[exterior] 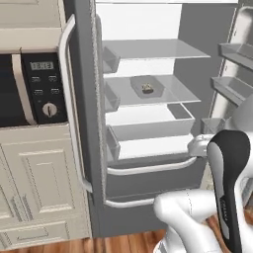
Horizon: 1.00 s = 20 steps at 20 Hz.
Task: Place two dumplings into each of the tupperware containers and then place the containers in the fridge.
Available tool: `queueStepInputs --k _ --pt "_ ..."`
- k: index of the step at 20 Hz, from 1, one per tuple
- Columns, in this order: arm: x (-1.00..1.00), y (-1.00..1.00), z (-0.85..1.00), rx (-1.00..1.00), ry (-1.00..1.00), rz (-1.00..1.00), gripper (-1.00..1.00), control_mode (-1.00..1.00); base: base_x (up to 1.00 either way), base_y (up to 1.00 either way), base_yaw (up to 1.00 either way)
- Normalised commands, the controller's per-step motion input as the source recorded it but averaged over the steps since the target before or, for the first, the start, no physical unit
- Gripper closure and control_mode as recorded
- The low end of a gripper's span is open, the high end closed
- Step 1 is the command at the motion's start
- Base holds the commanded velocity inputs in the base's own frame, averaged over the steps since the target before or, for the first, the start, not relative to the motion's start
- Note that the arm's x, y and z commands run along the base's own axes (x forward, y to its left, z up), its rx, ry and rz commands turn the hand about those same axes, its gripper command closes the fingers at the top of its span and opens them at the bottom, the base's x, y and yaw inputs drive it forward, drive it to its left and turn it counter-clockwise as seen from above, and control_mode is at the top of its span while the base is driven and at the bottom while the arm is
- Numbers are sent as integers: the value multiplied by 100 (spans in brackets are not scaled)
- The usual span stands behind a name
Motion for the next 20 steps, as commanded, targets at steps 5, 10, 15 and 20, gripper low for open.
queueStepInputs --k 5,10,15,20 --pt "0 0 0 0 0 0 -100 100 -100 12 -8" --pt "0 0 0 0 0 0 -100 100 -100 29 -64" --pt "0 0 0 0 0 0 -100 100 -100 24 -85" --pt "0 0 0 0 0 0 -100 100 -97 22 -86"
